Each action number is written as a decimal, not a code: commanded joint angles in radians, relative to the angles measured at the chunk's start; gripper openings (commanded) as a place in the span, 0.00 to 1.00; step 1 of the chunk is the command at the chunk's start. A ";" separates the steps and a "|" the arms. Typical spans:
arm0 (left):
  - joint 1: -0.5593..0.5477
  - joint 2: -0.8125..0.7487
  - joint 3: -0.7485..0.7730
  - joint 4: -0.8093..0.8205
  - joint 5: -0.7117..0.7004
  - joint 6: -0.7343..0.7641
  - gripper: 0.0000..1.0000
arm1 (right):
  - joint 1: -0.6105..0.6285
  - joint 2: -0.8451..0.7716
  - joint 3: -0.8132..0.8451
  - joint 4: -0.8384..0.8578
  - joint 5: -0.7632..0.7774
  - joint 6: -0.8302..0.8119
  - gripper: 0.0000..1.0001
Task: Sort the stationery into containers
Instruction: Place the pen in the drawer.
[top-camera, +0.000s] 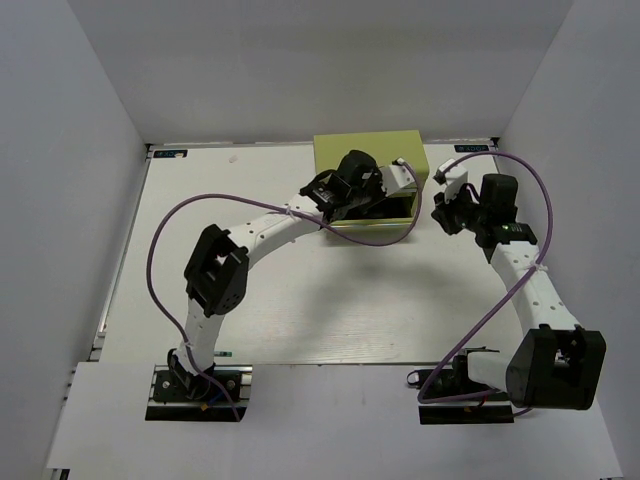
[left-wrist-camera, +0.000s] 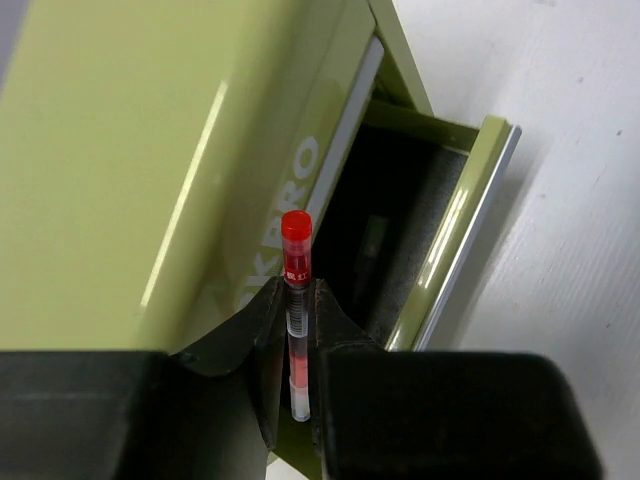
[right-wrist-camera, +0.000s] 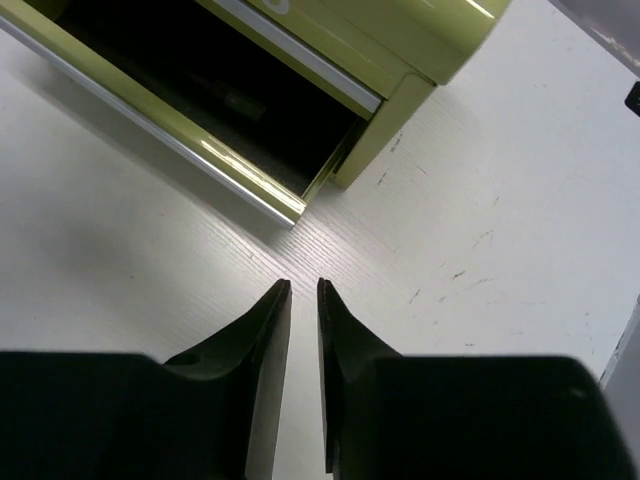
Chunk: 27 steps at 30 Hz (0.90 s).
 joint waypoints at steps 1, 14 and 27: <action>0.005 0.008 0.030 -0.016 0.031 0.022 0.23 | -0.031 -0.027 -0.002 0.023 -0.037 -0.012 0.24; -0.004 -0.102 0.000 0.078 0.022 -0.096 0.63 | -0.031 -0.003 0.021 -0.223 -0.352 -0.298 0.28; 0.045 -0.643 -0.319 -0.252 -0.408 -0.810 0.69 | 0.329 0.019 -0.144 -0.384 -0.488 -0.744 0.18</action>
